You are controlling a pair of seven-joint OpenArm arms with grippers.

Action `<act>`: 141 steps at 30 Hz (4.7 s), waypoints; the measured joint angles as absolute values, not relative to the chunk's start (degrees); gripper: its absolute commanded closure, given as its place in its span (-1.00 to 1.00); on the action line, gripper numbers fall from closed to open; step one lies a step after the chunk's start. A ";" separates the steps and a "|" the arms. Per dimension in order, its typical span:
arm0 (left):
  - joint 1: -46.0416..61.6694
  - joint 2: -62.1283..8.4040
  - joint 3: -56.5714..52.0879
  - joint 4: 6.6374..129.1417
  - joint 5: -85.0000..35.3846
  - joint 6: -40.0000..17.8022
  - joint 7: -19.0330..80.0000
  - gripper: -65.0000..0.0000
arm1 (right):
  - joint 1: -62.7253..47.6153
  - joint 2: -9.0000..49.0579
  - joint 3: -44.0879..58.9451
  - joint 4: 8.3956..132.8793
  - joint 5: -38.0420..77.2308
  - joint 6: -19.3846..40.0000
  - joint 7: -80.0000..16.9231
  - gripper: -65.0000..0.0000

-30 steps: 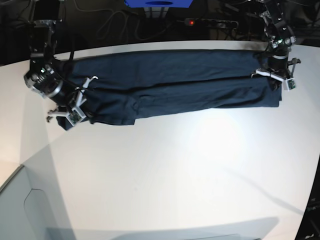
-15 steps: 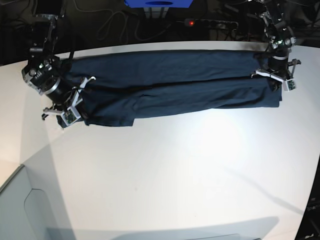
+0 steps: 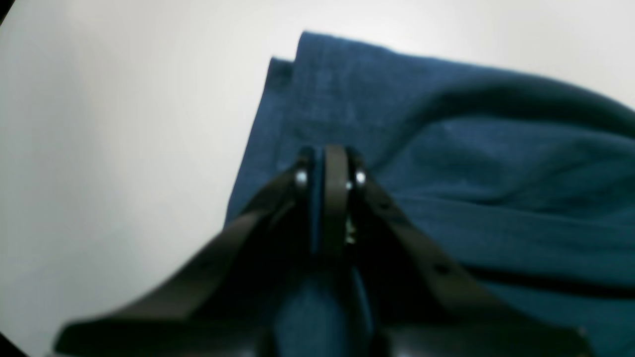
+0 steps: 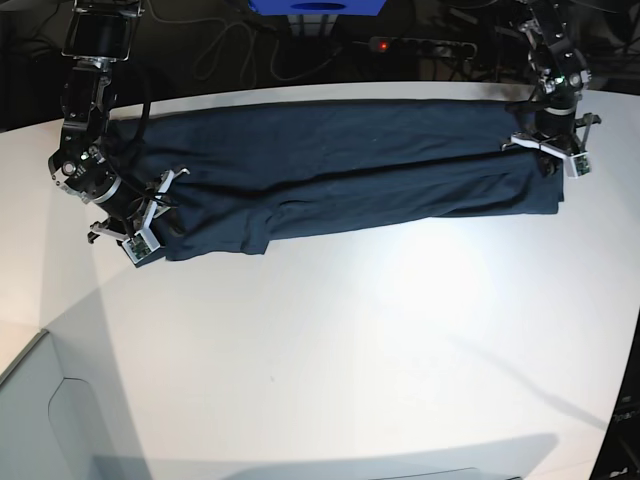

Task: Fold the T-shirt properly
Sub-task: 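Tug the strip end with the right gripper to straighten it, then pull both strip ends outward with both grippers to tighten the strip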

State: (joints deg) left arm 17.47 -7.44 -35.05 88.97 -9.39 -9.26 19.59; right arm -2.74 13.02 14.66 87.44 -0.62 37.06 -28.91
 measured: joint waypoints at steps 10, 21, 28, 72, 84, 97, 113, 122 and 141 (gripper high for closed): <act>17.45 -7.46 -35.05 88.97 -9.41 -9.26 19.57 1.00 | -2.94 13.02 14.83 87.50 -0.62 37.06 -28.73 0.64; 17.45 -7.46 -35.05 89.69 -9.41 -9.23 19.57 1.00 | -7.66 13.02 14.72 89.32 -0.97 37.12 -29.56 0.98; 17.45 -7.79 -35.05 90.26 -9.39 -9.26 19.57 1.00 | -16.32 12.99 15.11 102.98 -0.12 37.04 -28.47 0.98; 17.26 -7.68 -35.05 89.97 -9.43 -9.26 19.57 1.00 | -14.68 10.94 16.62 99.35 -0.58 37.04 -28.53 0.98; 17.15 -7.75 -35.05 89.93 -9.41 -9.26 19.57 1.00 | -22.74 10.90 16.71 110.67 -0.43 37.04 -28.73 0.98; 17.10 -7.75 -35.05 89.93 -9.41 -9.26 19.55 1.00 | -26.11 10.46 19.29 111.02 -0.38 37.04 -28.32 0.98; 17.12 -7.60 -35.05 89.93 -9.21 -9.26 19.57 1.00 | -22.17 10.48 14.61 104.36 -1.04 37.01 -29.56 -0.25; 17.15 -7.66 -35.05 89.93 -9.17 -9.23 19.57 1.00 | -20.16 10.66 14.35 98.83 -0.64 37.01 -28.53 1.00; 17.12 -7.79 -36.99 90.87 -9.13 -9.26 19.59 1.00 | -26.35 13.30 14.26 106.83 -0.27 37.04 -28.58 0.99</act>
